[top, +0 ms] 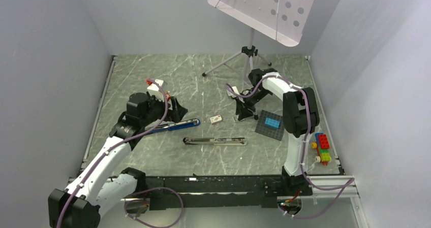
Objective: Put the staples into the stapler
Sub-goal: Pick up the staple from the staple box.
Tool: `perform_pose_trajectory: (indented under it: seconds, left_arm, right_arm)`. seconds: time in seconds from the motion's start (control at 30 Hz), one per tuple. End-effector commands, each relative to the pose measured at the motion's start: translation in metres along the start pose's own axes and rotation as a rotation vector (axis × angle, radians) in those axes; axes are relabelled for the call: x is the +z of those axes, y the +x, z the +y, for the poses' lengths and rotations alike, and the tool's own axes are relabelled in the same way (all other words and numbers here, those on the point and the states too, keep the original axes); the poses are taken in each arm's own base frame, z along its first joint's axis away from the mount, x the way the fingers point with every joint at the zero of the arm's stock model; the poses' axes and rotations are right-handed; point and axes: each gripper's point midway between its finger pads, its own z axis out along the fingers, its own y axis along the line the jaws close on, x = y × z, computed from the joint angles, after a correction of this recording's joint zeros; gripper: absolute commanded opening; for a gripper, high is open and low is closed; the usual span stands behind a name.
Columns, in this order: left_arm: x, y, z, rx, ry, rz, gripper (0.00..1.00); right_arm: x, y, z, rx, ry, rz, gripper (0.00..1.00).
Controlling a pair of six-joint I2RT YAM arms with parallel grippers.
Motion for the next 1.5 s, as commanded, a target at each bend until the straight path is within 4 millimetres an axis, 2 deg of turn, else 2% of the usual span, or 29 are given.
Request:
perform_pose_trajectory:
  seconds: [0.0,0.33,0.8,1.03,1.47]
  left_arm:
    - [-0.005,0.001,0.004,0.007,-0.022,-0.022,1.00]
    - [-0.003,0.005,0.006,0.005,-0.027,-0.005,0.99]
    - [-0.002,0.008,0.007,-0.013,-0.028,-0.004,0.99]
    - [-0.003,0.009,0.007,-0.020,-0.031,-0.006,0.99]
    - [-0.003,0.007,0.006,-0.018,-0.027,-0.008,0.99]
  right_arm:
    - [0.003,-0.005,-0.001,-0.061,-0.024,0.015,0.40]
    - [0.013,0.008,-0.016,-0.007,-0.029,0.042,0.33]
    - [0.022,0.017,-0.012,0.001,-0.040,0.064,0.29]
    - [0.024,0.028,-0.012,0.013,-0.035,0.100,0.26]
    - [0.024,0.030,-0.009,0.031,-0.020,0.102,0.13]
